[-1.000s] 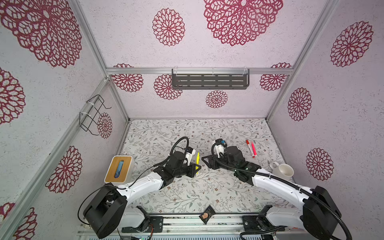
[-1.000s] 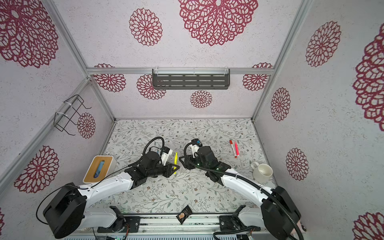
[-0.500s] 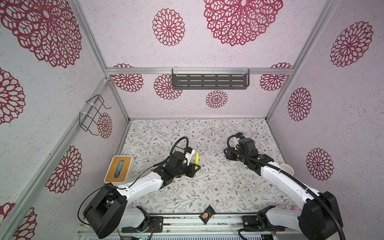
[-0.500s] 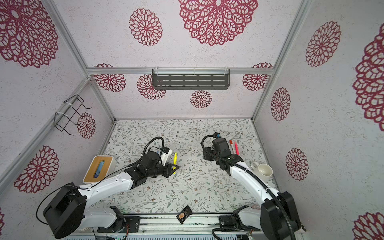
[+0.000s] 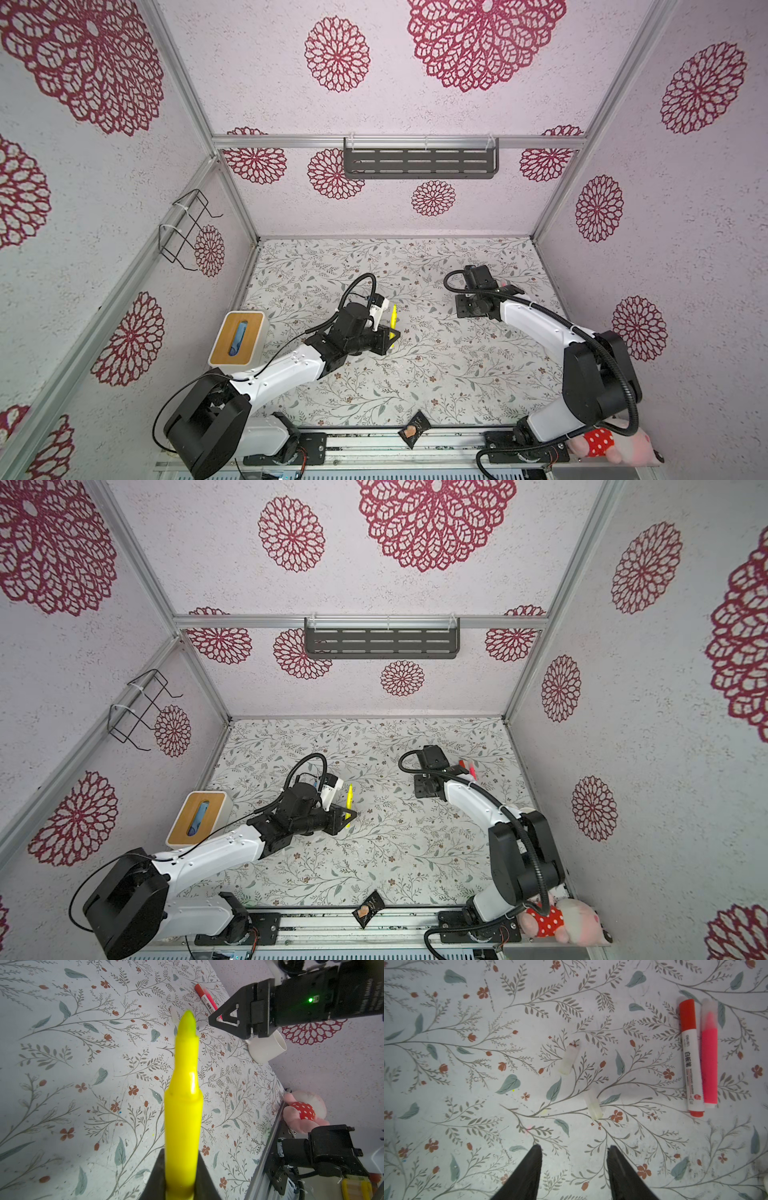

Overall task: Insert the pens into the pen caps
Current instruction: 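Open the right gripper and move it toward the translucent caps, then lower the right gripper over a translucent cap while the left holds the highlighter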

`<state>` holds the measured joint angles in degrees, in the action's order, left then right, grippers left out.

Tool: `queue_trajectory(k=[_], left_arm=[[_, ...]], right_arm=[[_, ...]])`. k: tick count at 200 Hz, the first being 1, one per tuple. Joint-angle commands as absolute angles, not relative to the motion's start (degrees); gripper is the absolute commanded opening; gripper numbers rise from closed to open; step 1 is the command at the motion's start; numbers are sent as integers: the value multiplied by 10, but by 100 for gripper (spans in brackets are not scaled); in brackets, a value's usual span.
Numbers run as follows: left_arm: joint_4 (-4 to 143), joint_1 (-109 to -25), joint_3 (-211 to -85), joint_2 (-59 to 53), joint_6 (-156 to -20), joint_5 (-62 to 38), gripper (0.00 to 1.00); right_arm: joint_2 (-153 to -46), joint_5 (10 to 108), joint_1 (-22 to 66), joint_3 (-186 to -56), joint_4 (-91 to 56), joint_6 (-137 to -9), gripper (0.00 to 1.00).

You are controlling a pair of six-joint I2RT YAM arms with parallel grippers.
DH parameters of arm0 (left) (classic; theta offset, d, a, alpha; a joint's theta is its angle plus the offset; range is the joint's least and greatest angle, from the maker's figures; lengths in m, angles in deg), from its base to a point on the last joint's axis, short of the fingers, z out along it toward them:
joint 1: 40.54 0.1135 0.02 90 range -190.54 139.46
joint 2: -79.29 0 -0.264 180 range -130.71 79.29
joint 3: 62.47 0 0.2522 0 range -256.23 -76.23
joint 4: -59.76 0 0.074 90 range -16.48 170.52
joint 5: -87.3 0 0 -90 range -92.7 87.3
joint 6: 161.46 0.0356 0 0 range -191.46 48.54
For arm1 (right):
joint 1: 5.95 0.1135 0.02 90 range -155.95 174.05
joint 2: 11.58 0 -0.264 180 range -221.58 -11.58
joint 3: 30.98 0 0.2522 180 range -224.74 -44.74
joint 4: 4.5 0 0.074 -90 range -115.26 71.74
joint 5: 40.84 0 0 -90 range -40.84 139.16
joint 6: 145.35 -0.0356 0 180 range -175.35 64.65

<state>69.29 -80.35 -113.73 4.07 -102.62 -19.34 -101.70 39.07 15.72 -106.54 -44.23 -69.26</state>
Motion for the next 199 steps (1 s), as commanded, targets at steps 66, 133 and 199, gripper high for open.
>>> queue_trajectory(k=[66,133,199], left_arm=[[701,-796,-1123,65,-1007,-180,0],[701,-789,-1104,87,-1006,-175,0],[704,-786,-1092,102,-1009,-171,0]], right_arm=[[-1113,406,120,-1141,-479,-641,50],[-1172,411,115,-1181,-493,-624,47],[-1199,421,107,-1188,-499,-614,43]])
